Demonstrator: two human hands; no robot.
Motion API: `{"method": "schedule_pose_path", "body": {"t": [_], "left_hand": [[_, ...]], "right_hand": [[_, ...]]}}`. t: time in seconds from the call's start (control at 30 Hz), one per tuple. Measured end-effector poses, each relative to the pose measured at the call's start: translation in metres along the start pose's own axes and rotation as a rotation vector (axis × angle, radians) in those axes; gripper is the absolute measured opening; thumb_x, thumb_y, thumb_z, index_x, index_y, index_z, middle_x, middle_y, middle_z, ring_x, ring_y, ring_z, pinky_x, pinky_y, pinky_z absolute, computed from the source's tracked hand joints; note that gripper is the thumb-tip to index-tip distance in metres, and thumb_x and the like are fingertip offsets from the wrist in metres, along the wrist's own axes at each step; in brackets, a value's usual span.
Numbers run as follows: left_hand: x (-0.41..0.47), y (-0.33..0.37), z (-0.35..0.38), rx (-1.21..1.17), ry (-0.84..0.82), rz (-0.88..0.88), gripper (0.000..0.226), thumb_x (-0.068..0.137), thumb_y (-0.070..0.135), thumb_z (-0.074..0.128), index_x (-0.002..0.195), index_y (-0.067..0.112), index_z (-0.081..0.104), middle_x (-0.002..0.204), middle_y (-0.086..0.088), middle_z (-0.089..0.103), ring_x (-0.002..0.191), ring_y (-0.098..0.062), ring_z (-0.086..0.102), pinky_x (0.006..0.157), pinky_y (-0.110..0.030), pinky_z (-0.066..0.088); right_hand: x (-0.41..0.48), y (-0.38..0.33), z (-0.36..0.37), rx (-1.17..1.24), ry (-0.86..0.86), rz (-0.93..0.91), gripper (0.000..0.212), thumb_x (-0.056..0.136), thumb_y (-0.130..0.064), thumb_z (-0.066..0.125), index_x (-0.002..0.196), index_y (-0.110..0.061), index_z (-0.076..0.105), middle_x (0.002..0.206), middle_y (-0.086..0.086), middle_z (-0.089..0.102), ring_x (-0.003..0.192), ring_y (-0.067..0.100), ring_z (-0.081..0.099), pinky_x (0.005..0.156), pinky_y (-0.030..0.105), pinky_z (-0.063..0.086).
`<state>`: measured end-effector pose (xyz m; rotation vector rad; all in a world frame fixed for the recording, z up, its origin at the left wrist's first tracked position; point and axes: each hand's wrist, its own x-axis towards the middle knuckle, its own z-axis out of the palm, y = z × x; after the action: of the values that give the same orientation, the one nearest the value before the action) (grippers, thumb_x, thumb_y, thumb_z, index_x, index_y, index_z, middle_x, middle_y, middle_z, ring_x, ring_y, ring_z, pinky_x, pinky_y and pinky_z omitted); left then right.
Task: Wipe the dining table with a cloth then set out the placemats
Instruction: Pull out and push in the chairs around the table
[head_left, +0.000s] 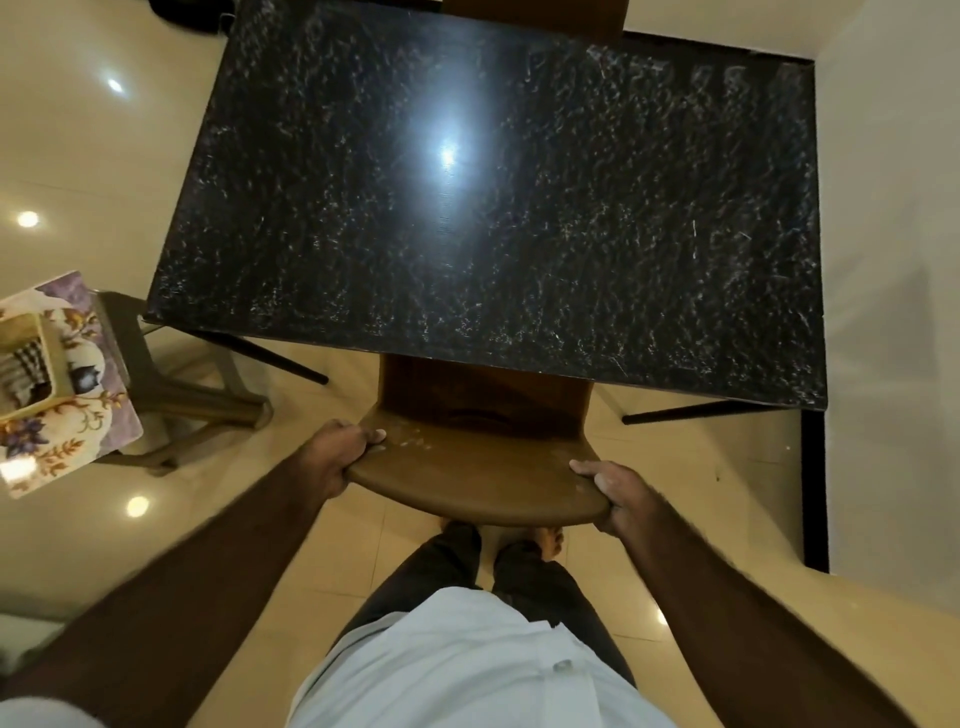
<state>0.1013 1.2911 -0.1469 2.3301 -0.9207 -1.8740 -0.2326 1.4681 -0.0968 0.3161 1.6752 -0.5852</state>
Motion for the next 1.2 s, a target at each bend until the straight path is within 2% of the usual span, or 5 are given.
{"method": "schedule_pose_path", "body": {"t": [0.27,0.47,0.67,0.9,1.2], "left_hand": [[0.007,-0.009,-0.003,-0.045,0.000,-0.025,0.031,0.103,0.020,0.078,0.126,0.005,0.063,0.112,-0.020,0.079,0.098,-0.033,0.080,0.072,-0.039,0.061],[0.015,-0.009,-0.009,-0.051,-0.024,-0.025,0.033,0.103,0.020,0.079,0.128,0.001,0.068,0.109,-0.020,0.082,0.093,-0.031,0.082,0.072,-0.038,0.062],[0.018,-0.014,-0.014,-0.041,-0.030,-0.036,0.038,0.100,0.024,0.081,0.129,0.003,0.069,0.110,-0.020,0.083,0.097,-0.034,0.083,0.076,-0.041,0.065],[0.002,-0.007,-0.010,-0.048,-0.044,-0.032,0.028,0.104,0.020,0.076,0.122,0.000,0.070,0.107,-0.022,0.083,0.099,-0.037,0.082,0.078,-0.042,0.065],[-0.019,0.000,-0.012,-0.068,-0.099,-0.041,0.031,0.108,0.020,0.070,0.129,-0.003,0.069,0.105,-0.022,0.083,0.099,-0.038,0.081,0.083,-0.045,0.066]], "right_hand": [[0.006,0.008,0.002,0.019,0.012,0.010,0.019,0.104,-0.021,0.078,0.109,-0.006,0.067,0.120,0.023,0.075,0.112,0.043,0.073,0.107,0.053,0.059],[0.002,0.008,0.009,0.054,0.032,0.018,0.015,0.108,-0.016,0.072,0.100,-0.006,0.064,0.101,0.017,0.072,0.091,0.035,0.070,0.075,0.041,0.058],[0.003,0.012,0.012,0.042,0.013,0.005,0.013,0.107,-0.017,0.073,0.105,-0.007,0.065,0.105,0.019,0.073,0.095,0.036,0.071,0.076,0.042,0.059],[0.012,0.015,0.010,0.039,0.024,-0.006,0.018,0.105,-0.019,0.077,0.112,-0.006,0.066,0.113,0.023,0.075,0.106,0.041,0.073,0.103,0.052,0.059],[0.014,0.015,0.012,0.065,0.013,0.005,0.021,0.108,-0.015,0.071,0.121,0.001,0.070,0.113,0.026,0.079,0.106,0.042,0.076,0.082,0.045,0.062]]}}
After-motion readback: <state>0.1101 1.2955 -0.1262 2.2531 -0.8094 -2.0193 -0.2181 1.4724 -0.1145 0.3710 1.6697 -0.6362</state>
